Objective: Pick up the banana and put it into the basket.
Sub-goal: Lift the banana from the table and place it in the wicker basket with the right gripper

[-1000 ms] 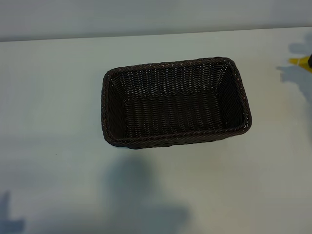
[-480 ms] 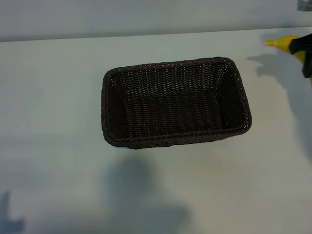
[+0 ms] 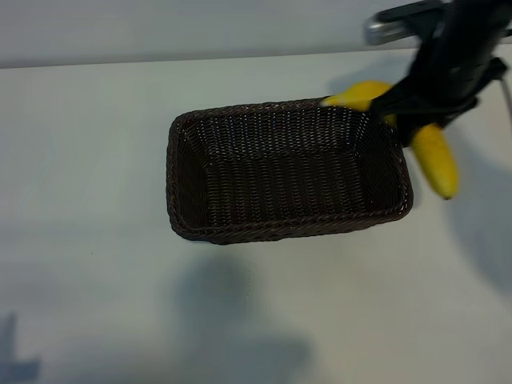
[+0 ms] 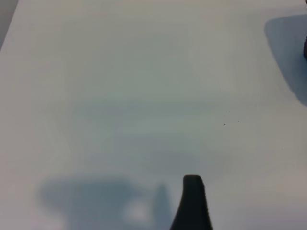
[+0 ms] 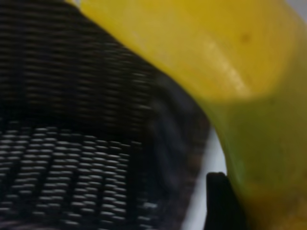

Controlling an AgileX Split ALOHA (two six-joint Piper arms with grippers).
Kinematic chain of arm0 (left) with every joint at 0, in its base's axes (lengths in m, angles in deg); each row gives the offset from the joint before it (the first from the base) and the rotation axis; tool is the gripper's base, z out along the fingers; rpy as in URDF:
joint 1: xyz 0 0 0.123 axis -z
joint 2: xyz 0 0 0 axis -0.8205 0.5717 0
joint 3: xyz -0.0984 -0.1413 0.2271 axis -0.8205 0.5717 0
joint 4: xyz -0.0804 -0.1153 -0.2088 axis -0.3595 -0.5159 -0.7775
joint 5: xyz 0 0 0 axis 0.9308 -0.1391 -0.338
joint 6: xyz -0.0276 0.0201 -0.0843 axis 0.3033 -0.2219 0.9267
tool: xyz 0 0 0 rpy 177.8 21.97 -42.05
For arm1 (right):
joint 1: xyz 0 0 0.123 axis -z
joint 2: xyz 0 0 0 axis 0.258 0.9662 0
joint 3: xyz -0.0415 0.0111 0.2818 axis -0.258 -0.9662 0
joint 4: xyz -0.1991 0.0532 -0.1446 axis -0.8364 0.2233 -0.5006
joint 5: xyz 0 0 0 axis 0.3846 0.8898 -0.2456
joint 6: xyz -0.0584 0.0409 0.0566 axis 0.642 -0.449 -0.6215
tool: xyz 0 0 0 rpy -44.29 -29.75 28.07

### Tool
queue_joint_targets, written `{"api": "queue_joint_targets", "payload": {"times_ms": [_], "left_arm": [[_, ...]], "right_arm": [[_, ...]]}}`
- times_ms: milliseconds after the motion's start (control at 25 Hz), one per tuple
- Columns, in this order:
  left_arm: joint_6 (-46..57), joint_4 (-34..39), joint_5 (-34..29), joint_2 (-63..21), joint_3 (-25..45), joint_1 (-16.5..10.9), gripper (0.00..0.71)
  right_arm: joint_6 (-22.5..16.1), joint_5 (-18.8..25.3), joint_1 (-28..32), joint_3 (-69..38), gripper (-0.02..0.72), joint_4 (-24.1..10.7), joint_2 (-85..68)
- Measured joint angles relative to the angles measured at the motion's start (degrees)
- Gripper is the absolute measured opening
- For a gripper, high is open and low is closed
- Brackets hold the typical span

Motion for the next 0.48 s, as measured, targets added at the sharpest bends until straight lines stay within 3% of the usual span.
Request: {"api": "queue_joint_targets", "payload": {"times_ms": [160, 480], "left_arm": [[0.0, 0.0, 0.0, 0.0, 0.0, 0.0, 0.6], [0.0, 0.0, 0.0, 0.0, 0.0, 0.0, 0.6]], "right_arm": [[1.9, -2.5, -5.4, 0.0, 0.417, 0.0, 0.0], [15.1, -9.3, -11.6, 0.0, 0.417, -2.7, 0.0]]}}
